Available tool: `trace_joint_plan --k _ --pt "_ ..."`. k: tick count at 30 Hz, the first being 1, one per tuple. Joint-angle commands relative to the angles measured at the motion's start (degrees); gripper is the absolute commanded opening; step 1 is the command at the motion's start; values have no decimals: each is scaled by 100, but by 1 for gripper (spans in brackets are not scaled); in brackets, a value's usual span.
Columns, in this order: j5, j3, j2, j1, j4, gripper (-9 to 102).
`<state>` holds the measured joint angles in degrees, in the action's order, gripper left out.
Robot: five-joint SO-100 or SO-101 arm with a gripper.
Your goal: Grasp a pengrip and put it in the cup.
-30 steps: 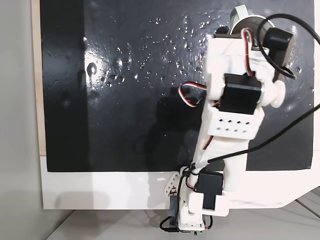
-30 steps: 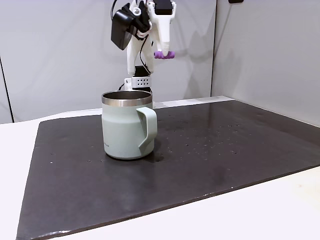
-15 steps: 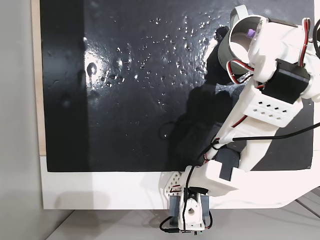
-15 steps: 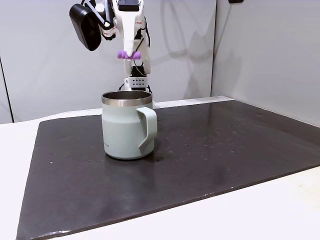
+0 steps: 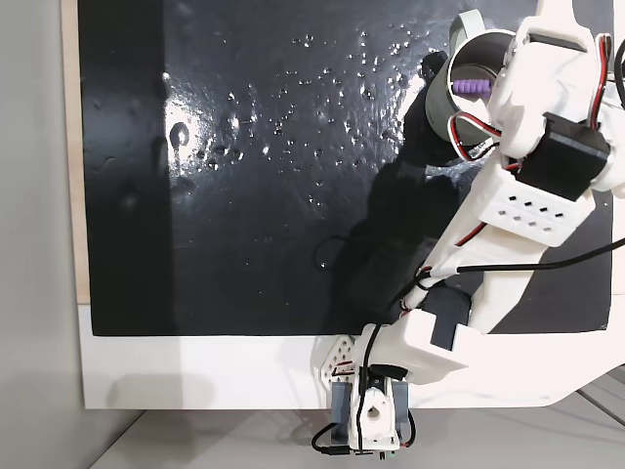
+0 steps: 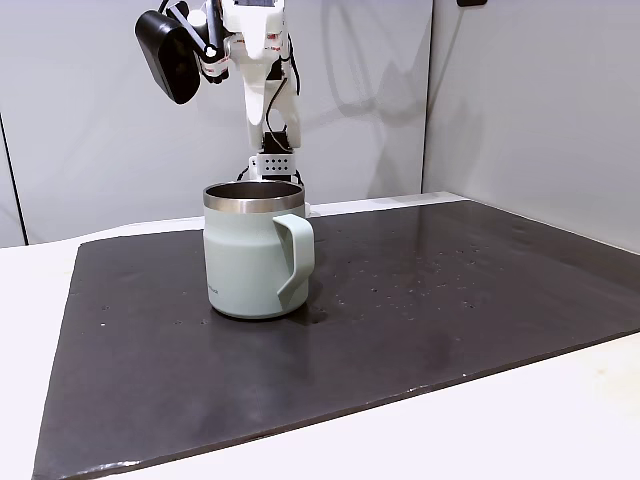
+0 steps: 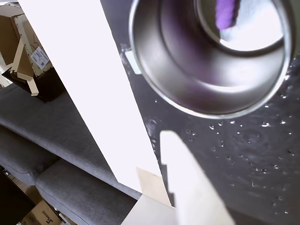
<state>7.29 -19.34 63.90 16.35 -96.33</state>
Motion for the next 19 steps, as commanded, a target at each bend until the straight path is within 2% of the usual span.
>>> trace_joint_plan --k 1,19 --pt "-18 -9 431 123 -35 42" --pt "0 -299 703 70 -35 39"
